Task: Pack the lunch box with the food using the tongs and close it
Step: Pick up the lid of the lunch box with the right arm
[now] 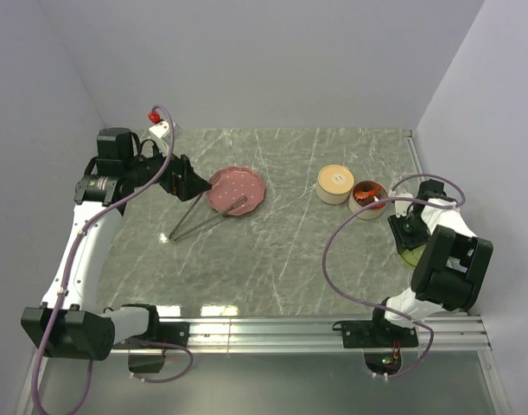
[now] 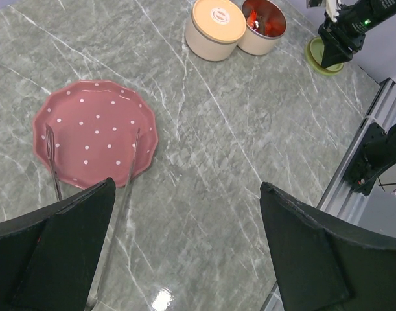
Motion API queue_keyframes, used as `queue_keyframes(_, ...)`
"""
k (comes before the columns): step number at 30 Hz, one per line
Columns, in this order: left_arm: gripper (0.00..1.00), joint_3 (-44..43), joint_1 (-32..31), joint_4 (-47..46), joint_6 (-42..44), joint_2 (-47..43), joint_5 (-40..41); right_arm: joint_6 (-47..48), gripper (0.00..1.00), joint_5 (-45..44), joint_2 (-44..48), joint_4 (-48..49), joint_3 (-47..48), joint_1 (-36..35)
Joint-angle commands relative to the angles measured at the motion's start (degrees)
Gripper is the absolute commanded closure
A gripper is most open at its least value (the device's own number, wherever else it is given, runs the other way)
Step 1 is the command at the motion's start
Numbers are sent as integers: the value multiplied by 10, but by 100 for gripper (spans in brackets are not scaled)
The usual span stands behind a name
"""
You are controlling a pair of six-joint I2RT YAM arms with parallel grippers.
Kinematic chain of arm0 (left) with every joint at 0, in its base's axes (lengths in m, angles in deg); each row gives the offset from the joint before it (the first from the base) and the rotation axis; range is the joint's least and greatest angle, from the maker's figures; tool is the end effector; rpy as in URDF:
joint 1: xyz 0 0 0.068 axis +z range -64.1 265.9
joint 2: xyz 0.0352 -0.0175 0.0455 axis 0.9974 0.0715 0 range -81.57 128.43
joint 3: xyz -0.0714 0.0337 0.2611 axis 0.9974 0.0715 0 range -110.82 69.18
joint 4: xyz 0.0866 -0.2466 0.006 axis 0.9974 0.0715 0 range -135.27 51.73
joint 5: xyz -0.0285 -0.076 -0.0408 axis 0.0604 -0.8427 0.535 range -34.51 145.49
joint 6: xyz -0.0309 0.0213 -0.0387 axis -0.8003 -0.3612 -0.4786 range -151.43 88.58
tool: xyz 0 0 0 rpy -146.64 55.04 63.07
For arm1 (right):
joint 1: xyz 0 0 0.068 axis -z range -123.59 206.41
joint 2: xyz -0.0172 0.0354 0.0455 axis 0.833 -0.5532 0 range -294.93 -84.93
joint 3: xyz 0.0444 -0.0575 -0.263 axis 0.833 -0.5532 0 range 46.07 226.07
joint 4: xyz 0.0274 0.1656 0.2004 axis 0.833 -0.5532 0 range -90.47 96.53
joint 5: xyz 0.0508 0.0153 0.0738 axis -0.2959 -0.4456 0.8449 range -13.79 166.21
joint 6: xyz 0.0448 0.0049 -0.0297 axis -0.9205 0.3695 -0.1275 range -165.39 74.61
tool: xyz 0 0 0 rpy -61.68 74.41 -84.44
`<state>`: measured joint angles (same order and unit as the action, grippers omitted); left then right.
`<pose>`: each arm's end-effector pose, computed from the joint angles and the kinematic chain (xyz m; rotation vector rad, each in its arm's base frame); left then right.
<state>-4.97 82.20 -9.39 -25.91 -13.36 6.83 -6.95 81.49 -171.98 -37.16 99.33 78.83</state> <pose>0.2416 -0.0424 0.3949 0.6615 1.8933 -0.8595 0.2481 -0.0988 0.1839 -0.4194 2.8759 -0.0460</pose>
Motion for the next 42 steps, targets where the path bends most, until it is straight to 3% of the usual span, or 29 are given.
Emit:
queue_keyframes(1, 1, -32, 3, 5, 13, 3, -16, 21, 57, 6, -10, 10, -2, 9)
queue_keyframes(13, 1, -35, 3, -20, -14, 4, -21, 35, 73, 13, -66, 12, -10, 32)
queue_keyframes(17, 1, -37, 3, -27, -20, 3, -20, 32, 84, 25, -60, 11, -12, 32)
queue_keyframes(19, 1, -37, 3, -29, -17, 4, -27, 34, 99, 30, -47, 4, -13, 32)
queue_keyframes(23, 1, -32, 3, -40, -21, 5, -39, 38, 100, 52, -8, -29, -4, 32)
queue_keyframes(30, 1, -21, 3, -56, 12, 5, -85, 54, 100, 159, 71, -185, 89, 31)
queue_keyframes(37, 1, 66, -2, -143, 119, -53, -155, 81, 100, 305, 103, -316, 186, -5)
queue_keyframes(41, 1, 52, -16, -45, 288, -41, -166, 83, 100, 362, 117, -354, 222, -74)
queue_keyframes(42, 1, 48, -21, 5, 369, -39, -170, 82, 100, 374, 122, -362, 235, -90)
